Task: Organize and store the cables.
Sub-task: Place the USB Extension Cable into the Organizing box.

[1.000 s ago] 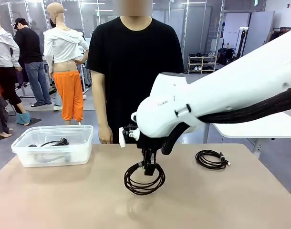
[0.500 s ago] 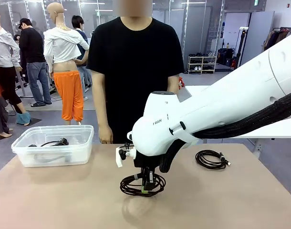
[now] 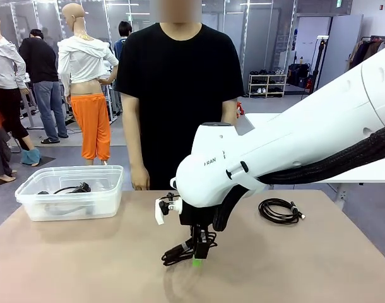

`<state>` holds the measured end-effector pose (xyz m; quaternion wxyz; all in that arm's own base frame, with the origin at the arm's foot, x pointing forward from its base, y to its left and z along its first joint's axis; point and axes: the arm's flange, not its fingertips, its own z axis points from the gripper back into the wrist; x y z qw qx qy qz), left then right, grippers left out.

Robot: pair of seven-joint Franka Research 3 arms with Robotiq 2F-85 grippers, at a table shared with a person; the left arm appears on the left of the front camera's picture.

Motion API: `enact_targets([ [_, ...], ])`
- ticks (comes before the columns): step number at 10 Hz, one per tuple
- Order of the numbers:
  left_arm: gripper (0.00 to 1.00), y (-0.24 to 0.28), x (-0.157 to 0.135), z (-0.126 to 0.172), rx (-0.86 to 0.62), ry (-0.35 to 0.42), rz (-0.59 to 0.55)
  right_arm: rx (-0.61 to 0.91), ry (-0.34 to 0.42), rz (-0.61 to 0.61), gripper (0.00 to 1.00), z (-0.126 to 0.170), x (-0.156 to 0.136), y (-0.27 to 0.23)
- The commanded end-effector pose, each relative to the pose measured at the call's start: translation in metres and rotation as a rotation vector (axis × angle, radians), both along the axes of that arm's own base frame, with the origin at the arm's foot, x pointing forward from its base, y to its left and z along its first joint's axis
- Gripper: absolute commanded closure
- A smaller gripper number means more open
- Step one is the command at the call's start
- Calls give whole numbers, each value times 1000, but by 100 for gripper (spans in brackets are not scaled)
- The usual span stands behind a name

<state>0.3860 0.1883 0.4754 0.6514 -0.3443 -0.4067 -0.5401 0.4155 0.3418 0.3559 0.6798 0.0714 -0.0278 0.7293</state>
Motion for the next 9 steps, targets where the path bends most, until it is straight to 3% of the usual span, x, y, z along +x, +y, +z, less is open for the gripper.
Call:
enact_targets([
  [1,0,0,-3,2,-11,-8,-8,18,9,-57,22,6,-10,-10],
  [3,0,0,-3,2,-11,-8,-8,30,-6,-86,0,15,-14,-17],
  [9,0,0,-3,2,-11,-8,-8,126,44,-168,0,50,-17,-71],
])
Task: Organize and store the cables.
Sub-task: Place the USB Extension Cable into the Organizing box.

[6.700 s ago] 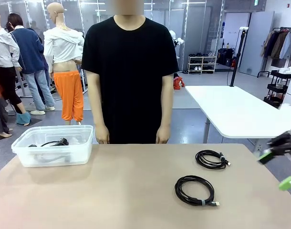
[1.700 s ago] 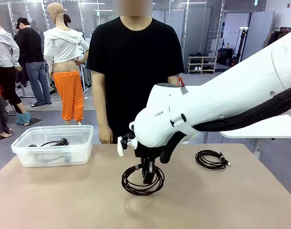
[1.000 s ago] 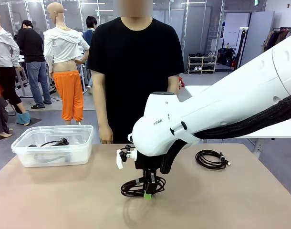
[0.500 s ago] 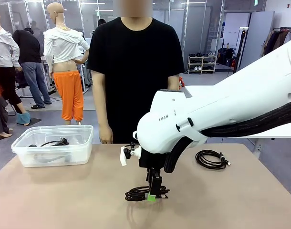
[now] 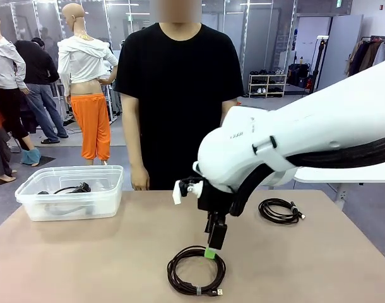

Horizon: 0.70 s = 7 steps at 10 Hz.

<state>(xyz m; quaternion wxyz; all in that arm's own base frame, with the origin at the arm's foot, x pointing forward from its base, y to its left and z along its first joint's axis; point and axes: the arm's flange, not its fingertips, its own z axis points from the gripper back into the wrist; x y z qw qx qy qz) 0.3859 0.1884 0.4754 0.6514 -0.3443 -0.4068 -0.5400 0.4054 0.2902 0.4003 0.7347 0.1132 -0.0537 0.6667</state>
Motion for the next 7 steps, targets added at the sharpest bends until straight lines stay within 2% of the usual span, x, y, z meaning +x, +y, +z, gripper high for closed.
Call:
enact_targets([
  [1,0,0,-3,2,-11,-8,-9,62,-4,-26,0,16,-8,-37],
  [5,0,0,-3,2,-11,-8,-9,152,-91,-158,0,56,-34,-155],
  [7,0,0,-3,2,-11,-8,-9,283,-103,-264,0,67,-55,-237],
])
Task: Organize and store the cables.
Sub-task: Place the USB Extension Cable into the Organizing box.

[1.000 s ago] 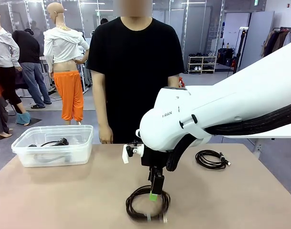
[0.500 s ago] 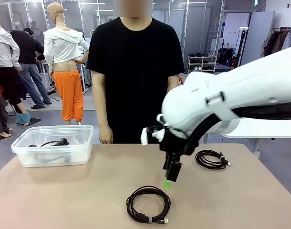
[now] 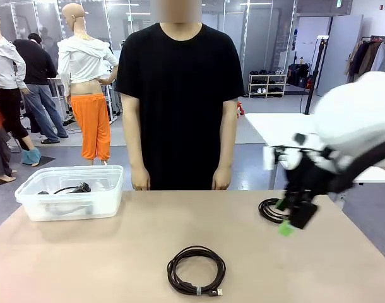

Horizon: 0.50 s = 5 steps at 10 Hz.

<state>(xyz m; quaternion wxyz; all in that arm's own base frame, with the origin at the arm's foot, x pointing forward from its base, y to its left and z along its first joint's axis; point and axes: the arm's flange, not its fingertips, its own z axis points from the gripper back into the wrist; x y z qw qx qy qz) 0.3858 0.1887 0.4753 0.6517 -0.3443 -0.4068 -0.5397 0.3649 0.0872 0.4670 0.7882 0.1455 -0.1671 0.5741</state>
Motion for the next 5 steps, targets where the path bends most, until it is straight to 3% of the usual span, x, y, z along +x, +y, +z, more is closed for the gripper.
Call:
enact_targets([
  [1,0,0,-3,2,-11,-8,-9,163,-33,-86,0,1,-27,-72],
  [3,0,0,-3,2,-11,-8,-9,274,-70,-138,0,-9,-51,-143],
  [5,0,0,-3,2,-11,-8,-9,424,-126,-113,0,-21,-78,-215],
])
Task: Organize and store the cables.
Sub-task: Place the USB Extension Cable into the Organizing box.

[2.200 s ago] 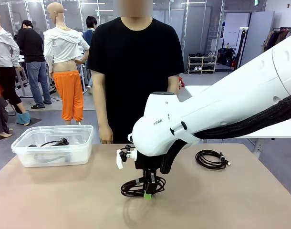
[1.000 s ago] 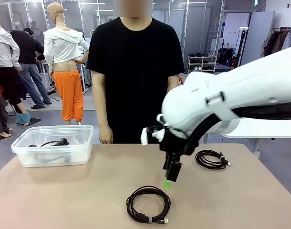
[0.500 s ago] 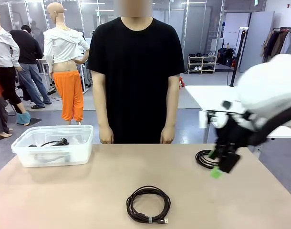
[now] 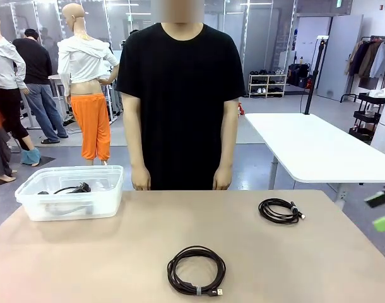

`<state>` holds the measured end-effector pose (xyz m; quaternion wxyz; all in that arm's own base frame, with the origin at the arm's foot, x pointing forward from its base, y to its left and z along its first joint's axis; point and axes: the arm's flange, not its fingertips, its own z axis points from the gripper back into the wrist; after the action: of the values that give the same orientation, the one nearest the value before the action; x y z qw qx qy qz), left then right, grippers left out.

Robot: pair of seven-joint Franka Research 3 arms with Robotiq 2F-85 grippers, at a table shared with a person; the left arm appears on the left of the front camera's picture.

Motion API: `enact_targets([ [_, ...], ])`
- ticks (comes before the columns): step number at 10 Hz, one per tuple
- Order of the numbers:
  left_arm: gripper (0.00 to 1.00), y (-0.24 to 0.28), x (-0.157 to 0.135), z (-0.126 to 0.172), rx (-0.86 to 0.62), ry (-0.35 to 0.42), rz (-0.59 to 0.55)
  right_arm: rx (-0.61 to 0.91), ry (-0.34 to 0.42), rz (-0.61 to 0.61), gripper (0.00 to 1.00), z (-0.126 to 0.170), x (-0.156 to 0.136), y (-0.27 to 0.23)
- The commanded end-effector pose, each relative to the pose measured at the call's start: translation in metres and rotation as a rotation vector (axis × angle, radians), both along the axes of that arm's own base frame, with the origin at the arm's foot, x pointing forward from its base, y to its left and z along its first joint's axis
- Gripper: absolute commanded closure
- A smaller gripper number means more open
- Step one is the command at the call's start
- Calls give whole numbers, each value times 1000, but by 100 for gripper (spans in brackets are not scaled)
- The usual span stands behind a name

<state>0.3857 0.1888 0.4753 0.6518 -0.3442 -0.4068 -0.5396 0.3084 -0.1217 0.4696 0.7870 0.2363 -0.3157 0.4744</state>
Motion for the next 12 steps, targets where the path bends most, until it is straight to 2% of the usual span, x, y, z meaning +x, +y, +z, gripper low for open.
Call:
enact_targets([
  [1,0,0,-2,2,-11,-8,-10,134,-89,56,0,-32,-32,-41],
  [2,0,0,-2,2,-11,-8,-10,263,-212,149,0,-44,-52,-77],
  [3,0,0,-2,2,-11,-8,-10,308,-286,155,0,-55,-65,-101],
  [5,0,0,-2,2,-11,-8,-10,332,-365,136,0,-73,-90,-130],
  [6,0,0,-2,2,-11,-8,-10,365,-353,130,0,-82,-95,-132],
  [7,0,0,0,0,0,0,0,300,-356,106,0,-65,-98,-117],
  [8,0,-25,4,10,62,-22,-38,300,-356,106,0,-65,-98,-117],
  [9,0,-57,6,23,115,-45,-107,300,-356,106,0,-65,-98,-117],
  [12,0,-206,0,56,323,-134,-348,300,-356,106,0,-65,-98,-117],
])
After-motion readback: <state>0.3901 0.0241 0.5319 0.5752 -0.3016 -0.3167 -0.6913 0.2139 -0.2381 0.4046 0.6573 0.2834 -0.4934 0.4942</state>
